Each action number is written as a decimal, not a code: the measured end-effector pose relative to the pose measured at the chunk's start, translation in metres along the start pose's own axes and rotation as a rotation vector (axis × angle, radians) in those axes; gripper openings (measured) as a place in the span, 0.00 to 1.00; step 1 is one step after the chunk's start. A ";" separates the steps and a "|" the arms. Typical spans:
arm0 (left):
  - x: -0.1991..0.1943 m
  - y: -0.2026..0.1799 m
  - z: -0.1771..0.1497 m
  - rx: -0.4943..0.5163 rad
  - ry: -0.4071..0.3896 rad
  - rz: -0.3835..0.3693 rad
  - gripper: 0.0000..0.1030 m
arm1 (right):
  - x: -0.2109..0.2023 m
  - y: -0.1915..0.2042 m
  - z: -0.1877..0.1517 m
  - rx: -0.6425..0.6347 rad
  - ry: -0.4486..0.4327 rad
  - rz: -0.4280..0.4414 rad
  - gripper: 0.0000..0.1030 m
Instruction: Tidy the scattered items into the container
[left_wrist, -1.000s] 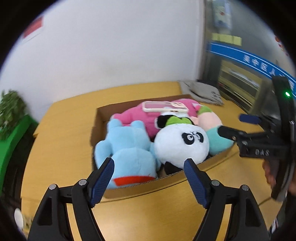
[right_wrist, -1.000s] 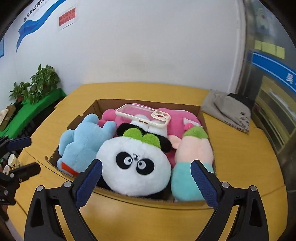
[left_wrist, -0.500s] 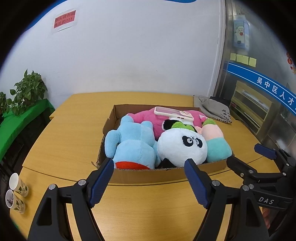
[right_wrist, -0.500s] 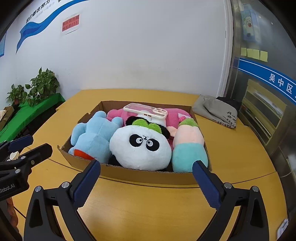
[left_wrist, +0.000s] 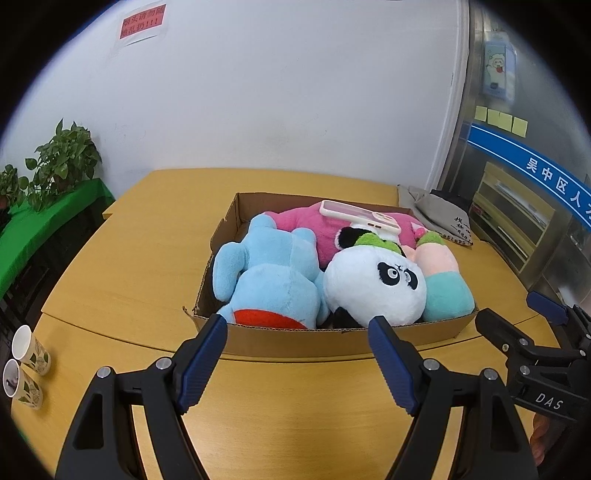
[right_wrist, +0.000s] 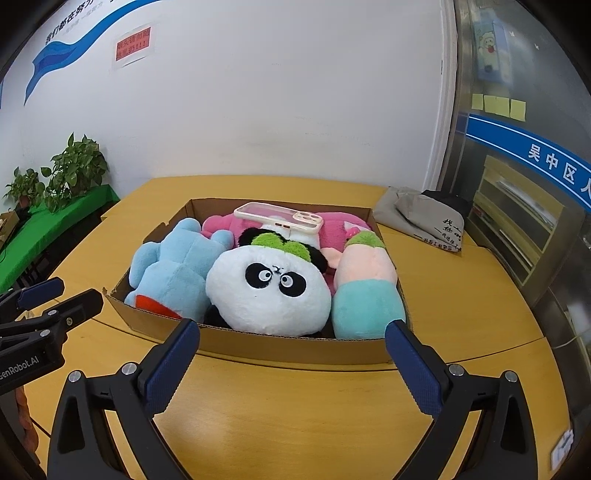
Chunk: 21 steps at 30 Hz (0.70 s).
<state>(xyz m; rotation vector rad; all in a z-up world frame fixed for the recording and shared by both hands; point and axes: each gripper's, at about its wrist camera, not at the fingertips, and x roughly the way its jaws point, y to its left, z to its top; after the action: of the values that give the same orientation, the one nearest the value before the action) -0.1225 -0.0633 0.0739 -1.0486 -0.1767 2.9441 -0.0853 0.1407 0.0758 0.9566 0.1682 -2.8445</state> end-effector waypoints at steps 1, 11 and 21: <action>0.001 -0.001 -0.001 0.004 0.000 0.001 0.76 | 0.001 0.000 0.000 0.000 0.002 0.001 0.99; 0.010 -0.007 -0.007 0.020 0.022 -0.013 0.76 | 0.013 -0.004 -0.004 0.012 0.027 0.013 0.99; 0.020 -0.015 -0.009 0.036 0.031 -0.009 0.76 | 0.020 -0.007 -0.008 0.014 0.038 0.008 0.99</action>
<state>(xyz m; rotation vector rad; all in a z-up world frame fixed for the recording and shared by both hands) -0.1324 -0.0468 0.0559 -1.0847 -0.1269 2.9093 -0.0969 0.1465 0.0577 1.0121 0.1488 -2.8252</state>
